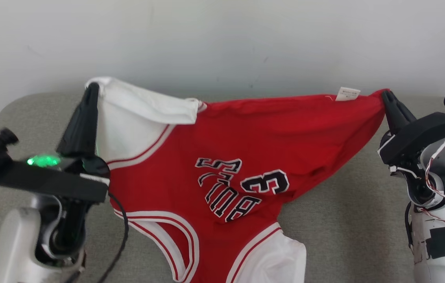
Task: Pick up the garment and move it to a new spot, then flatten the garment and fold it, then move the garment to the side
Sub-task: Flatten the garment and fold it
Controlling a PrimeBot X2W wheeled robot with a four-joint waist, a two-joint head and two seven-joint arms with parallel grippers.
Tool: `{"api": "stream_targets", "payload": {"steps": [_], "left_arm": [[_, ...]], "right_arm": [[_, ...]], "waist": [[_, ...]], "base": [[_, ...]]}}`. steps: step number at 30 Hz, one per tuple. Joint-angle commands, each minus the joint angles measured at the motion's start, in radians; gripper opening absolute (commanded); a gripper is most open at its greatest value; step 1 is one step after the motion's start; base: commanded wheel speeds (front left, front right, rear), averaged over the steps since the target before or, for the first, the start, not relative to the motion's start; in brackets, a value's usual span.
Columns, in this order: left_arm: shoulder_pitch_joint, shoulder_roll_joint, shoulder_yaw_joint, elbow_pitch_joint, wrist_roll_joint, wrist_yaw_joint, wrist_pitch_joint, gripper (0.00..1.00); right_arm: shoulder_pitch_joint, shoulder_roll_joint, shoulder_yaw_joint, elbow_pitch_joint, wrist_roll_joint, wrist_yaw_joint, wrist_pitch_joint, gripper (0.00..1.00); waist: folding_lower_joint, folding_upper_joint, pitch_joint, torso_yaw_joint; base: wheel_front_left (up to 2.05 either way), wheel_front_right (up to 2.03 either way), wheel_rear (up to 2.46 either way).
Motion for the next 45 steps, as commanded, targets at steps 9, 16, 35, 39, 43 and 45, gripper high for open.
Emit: {"api": "stream_targets", "payload": {"steps": [9, 16, 35, 39, 43, 45], "left_arm": [[-0.292, 0.05, 0.019, -0.055, 0.012, 0.045, 0.093, 0.0], [-0.47, 0.044, 0.044, -0.014, 0.012, 0.079, 0.095, 0.0], [-1.044, 0.016, 0.034, 0.201, 0.226, 0.041, -0.238, 0.0], [-1.015, 0.01, 0.017, 0.165, 0.198, 0.0, -0.265, 0.0], [-0.821, 0.075, -0.053, 0.181, 0.19, -0.008, -0.269, 0.0], [-0.704, 0.1, -0.062, 0.178, 0.167, -0.007, -0.272, 0.0]], "right_arm": [[-0.097, -0.014, 0.01, -0.158, 0.047, -0.002, -0.003, 0.0], [-0.195, -0.024, 0.017, -0.19, 0.02, -0.002, 0.009, 0.0], [-0.77, 0.075, 0.03, 0.125, -0.279, -0.002, -0.482, 0.0], [-0.76, 0.049, 0.066, 0.176, -0.315, -0.002, -0.538, 0.0], [-0.662, 0.022, 0.143, 0.282, -0.334, -0.002, -0.544, 0.0], [-0.608, 0.008, 0.192, 0.341, -0.333, -0.002, -0.537, 0.0]], "waist": [[0.0, -0.0001, 0.01, -0.128], [0.0, -0.0001, 0.103, -0.179], [0.0, -0.0001, 0.494, -0.273], [0.0, -0.0001, 0.539, -0.281], [0.0, -0.0001, 0.575, -0.289], [0.0, -0.0001, 0.576, -0.29]], "base": [[0.0, 0.0, 0.0], [0.0, 0.0, 0.0], [0.0, 0.0, 0.0], [0.0, 0.0, 0.0], [0.0, 0.0, 0.0], [0.0, 0.0, 0.0]]}}
